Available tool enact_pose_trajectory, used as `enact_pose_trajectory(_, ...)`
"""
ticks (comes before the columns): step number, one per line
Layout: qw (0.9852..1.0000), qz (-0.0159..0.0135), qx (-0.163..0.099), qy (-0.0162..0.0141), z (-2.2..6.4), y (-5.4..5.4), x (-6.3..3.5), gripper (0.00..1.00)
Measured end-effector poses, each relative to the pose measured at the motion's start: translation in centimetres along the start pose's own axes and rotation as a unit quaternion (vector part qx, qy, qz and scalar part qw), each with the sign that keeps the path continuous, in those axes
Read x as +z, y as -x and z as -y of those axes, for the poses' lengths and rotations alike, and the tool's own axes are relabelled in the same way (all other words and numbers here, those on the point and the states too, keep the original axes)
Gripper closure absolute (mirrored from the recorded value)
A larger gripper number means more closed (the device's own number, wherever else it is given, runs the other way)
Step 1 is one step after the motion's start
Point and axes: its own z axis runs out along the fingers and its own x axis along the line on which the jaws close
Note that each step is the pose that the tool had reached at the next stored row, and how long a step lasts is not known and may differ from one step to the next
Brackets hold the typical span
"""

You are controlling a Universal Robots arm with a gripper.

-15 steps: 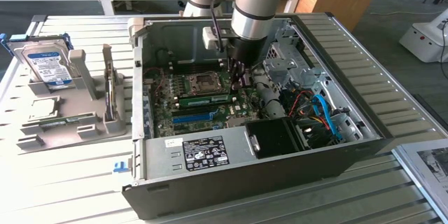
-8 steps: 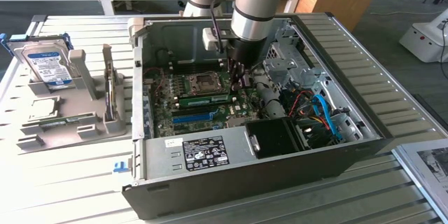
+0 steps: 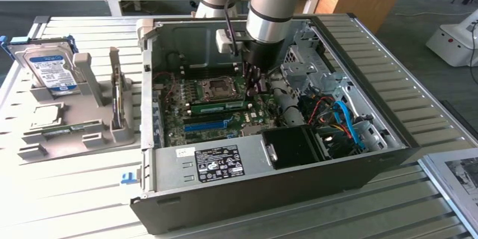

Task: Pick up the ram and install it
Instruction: 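Press down the ram until it locks into place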

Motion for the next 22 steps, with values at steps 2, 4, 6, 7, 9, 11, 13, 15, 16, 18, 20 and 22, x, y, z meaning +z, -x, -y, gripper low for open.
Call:
enact_pose_trajectory(2, 1.0000, 0.0001, 0.000, 0.0000, 0.00, 0.01, 0.06, 0.89)
enact_pose_trajectory(4, 1.0000, 0.0000, 0.000, 0.0000, 0.01, 0.00, 0.17, 0.89)
enact_pose_trajectory(6, 1.0000, -0.0001, 0.000, 0.0000, 0.01, 0.00, 0.22, 0.89)
enact_pose_trajectory(7, 1.0000, -0.0002, 0.000, 0.0000, 0.01, 0.00, 0.23, 0.89)
enact_pose_trajectory(9, 1.0000, -0.0001, 0.000, 0.0000, 0.01, 0.00, 0.24, 0.89)
enact_pose_trajectory(11, 1.0000, 0.0003, 0.000, -0.0001, 0.01, 0.01, 0.25, 0.89)
enact_pose_trajectory(13, 1.0000, 0.0007, 0.000, -0.0001, 0.01, 0.01, 0.33, 0.89)
enact_pose_trajectory(15, 1.0000, 0.0004, 0.000, 0.0000, 0.02, 0.00, 0.40, 0.89)
enact_pose_trajectory(16, 1.0000, 0.0005, 0.000, 0.0000, 0.02, 0.00, 0.44, 0.89)
enact_pose_trajectory(18, 1.0000, 0.0003, 0.000, 0.0000, 0.02, 0.00, 0.45, 0.89)
enact_pose_trajectory(20, 1.0000, 0.0004, 0.000, 0.0000, 0.02, 0.00, 0.46, 0.89)
enact_pose_trajectory(22, 1.0000, 0.0005, 0.000, 0.0000, 0.02, 0.01, 0.49, 0.89)
